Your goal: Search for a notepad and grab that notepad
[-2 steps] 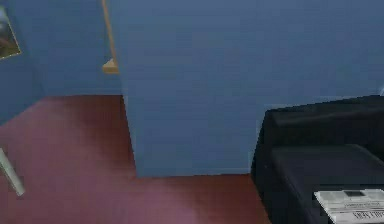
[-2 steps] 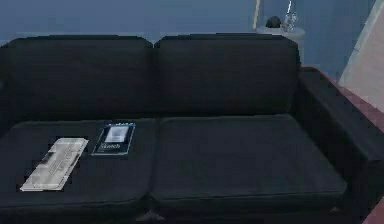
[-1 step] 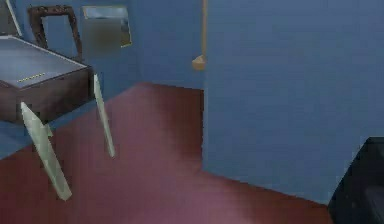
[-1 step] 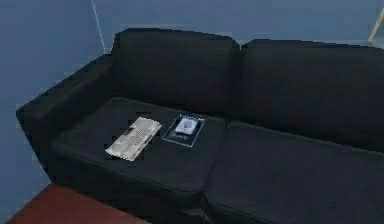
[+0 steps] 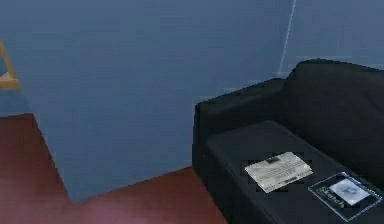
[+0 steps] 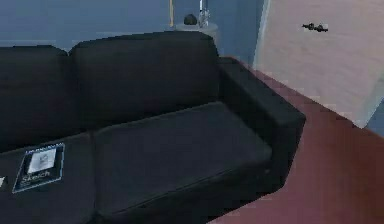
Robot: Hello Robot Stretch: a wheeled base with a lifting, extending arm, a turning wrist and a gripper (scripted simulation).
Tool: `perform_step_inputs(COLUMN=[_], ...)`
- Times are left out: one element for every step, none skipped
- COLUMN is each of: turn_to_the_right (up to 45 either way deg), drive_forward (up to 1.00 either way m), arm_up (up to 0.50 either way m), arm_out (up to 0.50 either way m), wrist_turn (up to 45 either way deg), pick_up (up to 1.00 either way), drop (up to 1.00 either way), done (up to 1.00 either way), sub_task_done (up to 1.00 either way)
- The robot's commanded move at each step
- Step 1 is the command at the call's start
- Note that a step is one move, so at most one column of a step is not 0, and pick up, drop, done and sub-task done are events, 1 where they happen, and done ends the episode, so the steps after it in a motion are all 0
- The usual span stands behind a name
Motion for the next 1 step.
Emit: perform_step_inputs(turn_to_the_right=[45.0], drive_forward=[0.00], arm_up=[0.00], arm_out=[0.00], wrist_turn=[0.0], pick_up=[0.00], drop=[0.00], done=[0.00], sub_task_done=[0.00])
